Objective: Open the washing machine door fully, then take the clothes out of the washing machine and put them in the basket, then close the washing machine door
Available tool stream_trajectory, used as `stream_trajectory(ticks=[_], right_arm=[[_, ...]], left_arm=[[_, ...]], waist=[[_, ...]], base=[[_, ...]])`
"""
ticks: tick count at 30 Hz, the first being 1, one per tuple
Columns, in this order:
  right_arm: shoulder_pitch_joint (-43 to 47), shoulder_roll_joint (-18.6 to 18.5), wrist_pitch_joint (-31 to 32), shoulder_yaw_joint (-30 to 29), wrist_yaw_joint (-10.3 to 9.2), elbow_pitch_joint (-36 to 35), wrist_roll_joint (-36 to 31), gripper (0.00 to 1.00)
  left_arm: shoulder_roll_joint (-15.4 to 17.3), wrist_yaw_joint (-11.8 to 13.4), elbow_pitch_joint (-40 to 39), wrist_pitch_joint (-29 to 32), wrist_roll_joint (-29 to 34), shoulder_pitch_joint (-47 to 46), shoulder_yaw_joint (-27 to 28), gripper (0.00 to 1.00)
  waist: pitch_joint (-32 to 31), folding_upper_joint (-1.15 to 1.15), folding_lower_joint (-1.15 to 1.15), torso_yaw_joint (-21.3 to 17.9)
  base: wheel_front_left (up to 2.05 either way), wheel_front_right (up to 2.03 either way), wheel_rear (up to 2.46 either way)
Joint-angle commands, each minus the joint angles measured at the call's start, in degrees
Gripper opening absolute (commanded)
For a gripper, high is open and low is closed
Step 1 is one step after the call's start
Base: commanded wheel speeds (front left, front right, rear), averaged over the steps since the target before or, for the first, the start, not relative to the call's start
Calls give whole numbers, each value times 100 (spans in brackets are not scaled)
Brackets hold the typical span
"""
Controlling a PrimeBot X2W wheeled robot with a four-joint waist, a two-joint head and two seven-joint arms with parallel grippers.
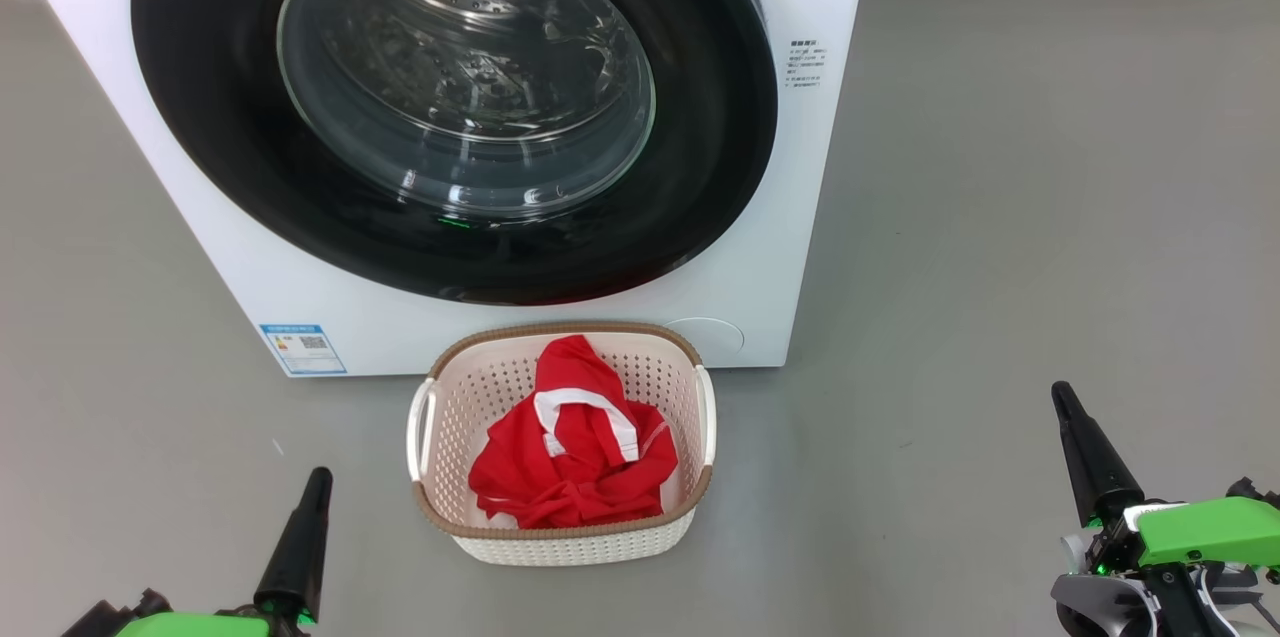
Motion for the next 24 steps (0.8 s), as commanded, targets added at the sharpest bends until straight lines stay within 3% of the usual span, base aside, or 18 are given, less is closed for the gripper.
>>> stream_trajectory(ticks=[1, 24], right_arm=[[-246, -92, 38, 115, -4, -146, 27, 0], [-246, -92, 38, 115, -4, -146, 27, 0]], left_arm=[[74, -42, -119, 41, -39, -237, 202, 0], [74, -42, -120, 41, -39, -237, 202, 0]], waist=[[0, 0, 0, 0], [0, 0, 0, 0]], base=[[0, 0, 0], [0, 0, 0]])
